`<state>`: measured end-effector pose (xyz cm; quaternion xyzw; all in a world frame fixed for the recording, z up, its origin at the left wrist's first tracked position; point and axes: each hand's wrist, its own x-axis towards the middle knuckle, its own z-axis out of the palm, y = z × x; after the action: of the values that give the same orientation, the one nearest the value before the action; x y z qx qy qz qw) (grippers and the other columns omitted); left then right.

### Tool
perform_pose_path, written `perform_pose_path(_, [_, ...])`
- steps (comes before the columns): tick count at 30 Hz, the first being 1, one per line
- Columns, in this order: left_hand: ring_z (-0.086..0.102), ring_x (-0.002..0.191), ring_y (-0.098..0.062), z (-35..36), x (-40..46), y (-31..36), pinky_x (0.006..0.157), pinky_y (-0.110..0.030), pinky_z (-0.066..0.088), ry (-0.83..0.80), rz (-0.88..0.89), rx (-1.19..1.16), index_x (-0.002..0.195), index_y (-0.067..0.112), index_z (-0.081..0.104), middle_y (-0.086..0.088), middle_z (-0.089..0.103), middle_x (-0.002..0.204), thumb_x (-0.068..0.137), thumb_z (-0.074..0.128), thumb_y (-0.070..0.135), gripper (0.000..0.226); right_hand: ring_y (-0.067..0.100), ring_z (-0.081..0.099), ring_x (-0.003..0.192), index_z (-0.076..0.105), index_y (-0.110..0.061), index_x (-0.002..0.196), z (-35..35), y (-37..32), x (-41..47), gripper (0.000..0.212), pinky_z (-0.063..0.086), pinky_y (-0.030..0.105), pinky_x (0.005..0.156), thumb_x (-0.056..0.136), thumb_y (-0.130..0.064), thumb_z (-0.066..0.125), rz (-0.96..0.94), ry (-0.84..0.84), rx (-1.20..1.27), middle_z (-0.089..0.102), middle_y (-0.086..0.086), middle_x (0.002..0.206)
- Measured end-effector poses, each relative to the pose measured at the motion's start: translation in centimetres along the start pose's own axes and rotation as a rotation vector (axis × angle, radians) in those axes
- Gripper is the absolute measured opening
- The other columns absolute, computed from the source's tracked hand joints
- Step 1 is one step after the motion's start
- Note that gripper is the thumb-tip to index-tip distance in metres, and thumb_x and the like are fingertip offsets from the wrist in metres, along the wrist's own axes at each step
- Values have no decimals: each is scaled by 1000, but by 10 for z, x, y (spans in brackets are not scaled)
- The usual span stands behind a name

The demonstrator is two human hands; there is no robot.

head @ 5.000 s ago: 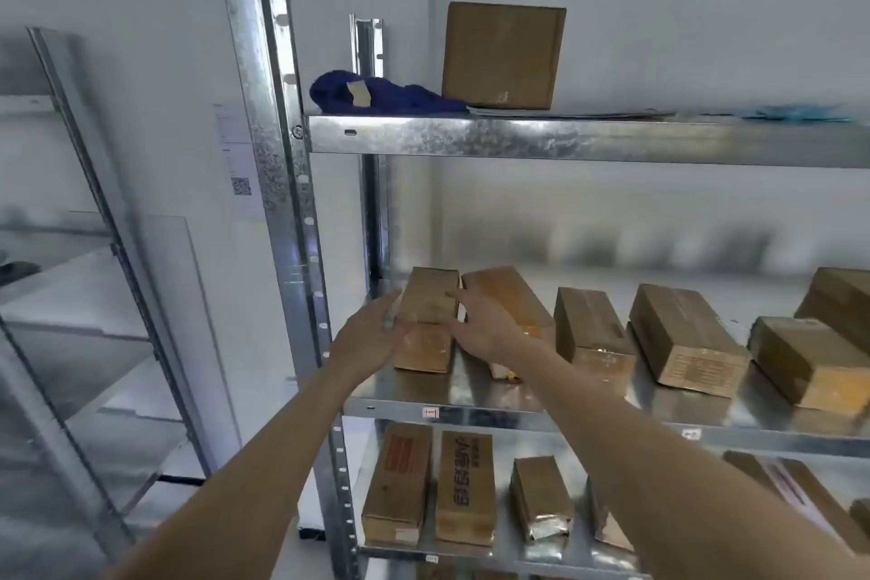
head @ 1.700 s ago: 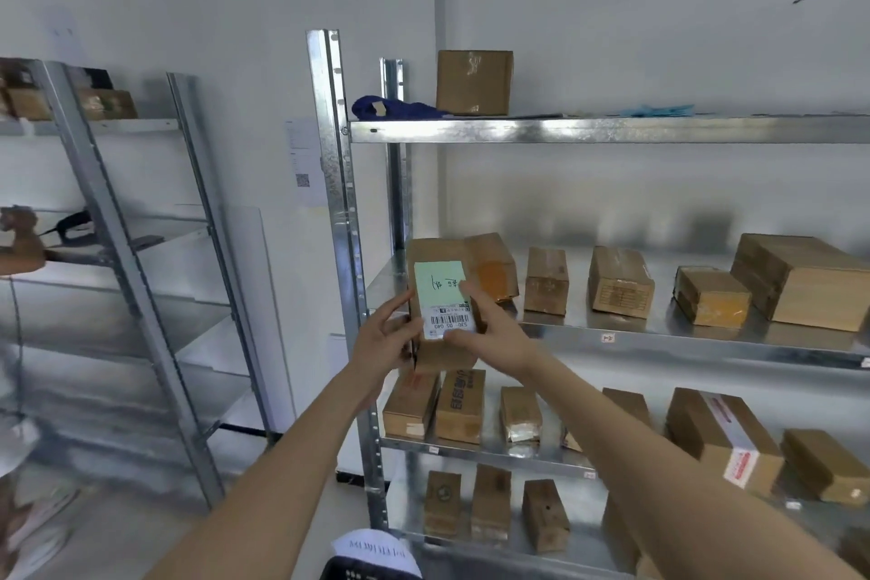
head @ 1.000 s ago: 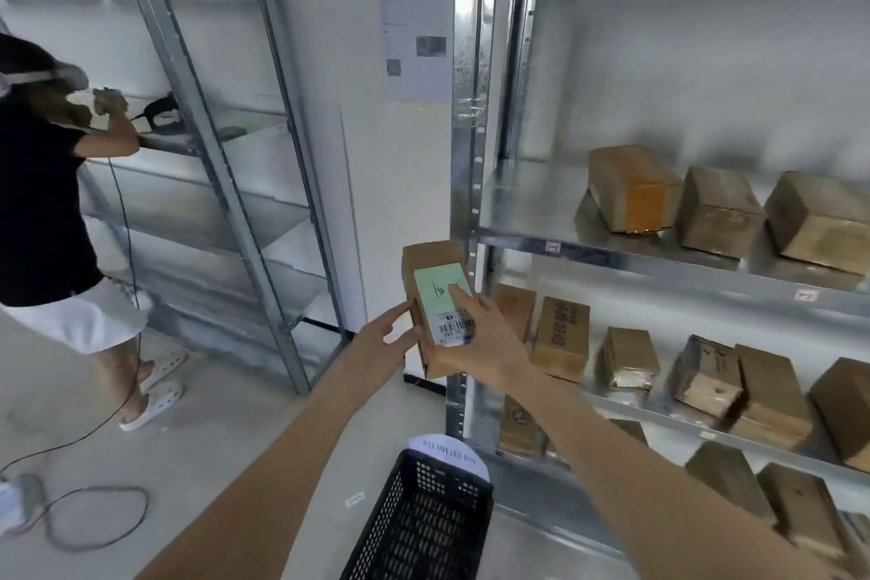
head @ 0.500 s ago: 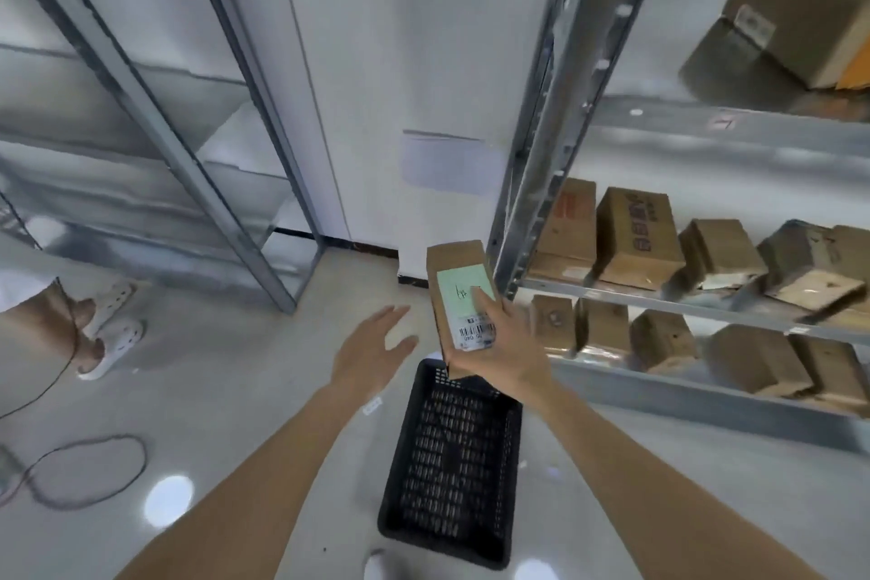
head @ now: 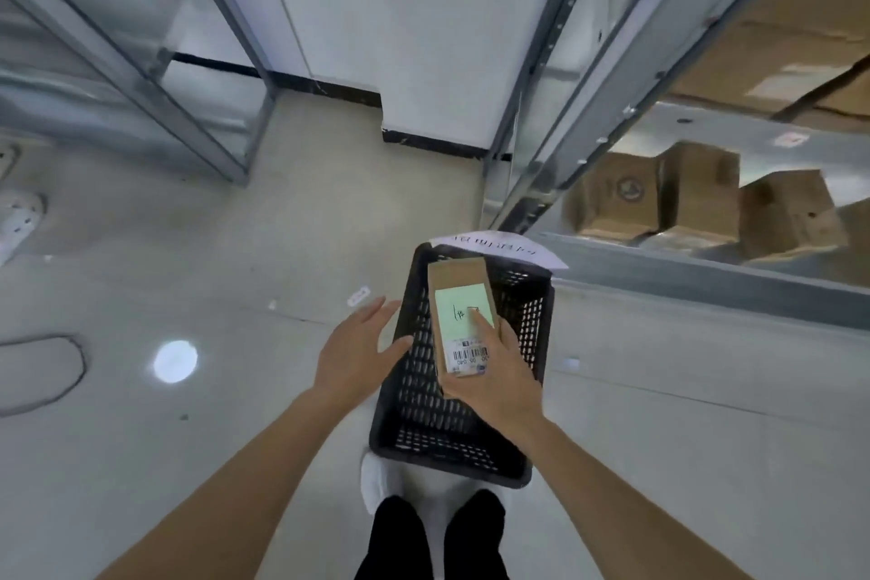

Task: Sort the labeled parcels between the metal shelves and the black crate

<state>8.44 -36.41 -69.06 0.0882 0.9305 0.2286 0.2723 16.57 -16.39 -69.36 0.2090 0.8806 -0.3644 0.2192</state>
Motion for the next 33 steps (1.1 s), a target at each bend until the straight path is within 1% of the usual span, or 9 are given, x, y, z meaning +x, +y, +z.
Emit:
perform_pose_path(8, [30,145,-11,117,90,-92,116,-39,31,-22,-71,-7,151,36,36,11,32,159,97,51,52,59,8,54,123,18,-50,153,134,96,103,108,63,40,80,61,-69,71,106,-2,114,24,-18,152])
perform_pose_path(11, [30,145,-10,152,119,-128,115,-39,31,-28,-80,-22,151,36,37,11,34,158,97,50,53,57,9,55,121,20,-49,154,174,121,142,108,61,39,82,62,-67,73,140,23,143,26,-19,151])
perform_pose_path(14, [30,145,-11,182,146,-162,114,-41,32,-25,-79,-17,151,36,38,10,34,158,97,48,55,58,10,53,122,21,-46,156,207,140,185,105,56,34,84,69,-59,78,172,53,166,28,-14,153])
perform_pose_path(16, [31,144,-10,200,162,-182,112,-42,34,-16,-85,-22,149,39,38,13,34,157,97,47,57,56,12,51,123,21,-44,157,226,153,212,104,55,36,86,72,-55,80,165,48,170,28,-11,153])
perform_pose_path(19, [32,143,-9,223,184,-207,111,-43,36,7,-89,-46,148,41,40,15,36,156,96,45,60,55,14,50,124,22,-44,157,250,167,249,106,55,34,82,71,-51,83,137,65,163,29,-9,152])
perform_pose_path(24, [33,143,-10,254,208,-232,111,-44,36,24,-103,-73,147,42,40,15,38,155,95,40,64,56,21,49,131,22,-45,154,288,186,293,104,57,48,95,72,-49,85,115,104,143,21,-5,160])
perform_pose_path(27, [34,142,-9,266,212,-241,112,-45,37,38,-112,-89,146,43,40,17,37,155,95,38,66,56,24,50,132,24,-47,152,310,191,306,102,53,50,103,72,-42,88,100,112,205,16,-6,161])
perform_pose_path(30, [36,141,-9,274,213,-250,111,-43,37,41,-113,-107,146,42,41,17,39,153,96,38,64,55,26,48,134,25,-49,151,328,192,313,99,50,46,108,76,-36,89,93,132,274,10,-3,163])
perform_pose_path(33, [38,139,-10,276,213,-258,110,-45,40,44,-112,-105,145,41,43,16,41,152,96,39,64,54,25,37,146,25,-49,155,332,197,317,86,43,32,110,90,-29,78,86,67,355,3,-2,169])
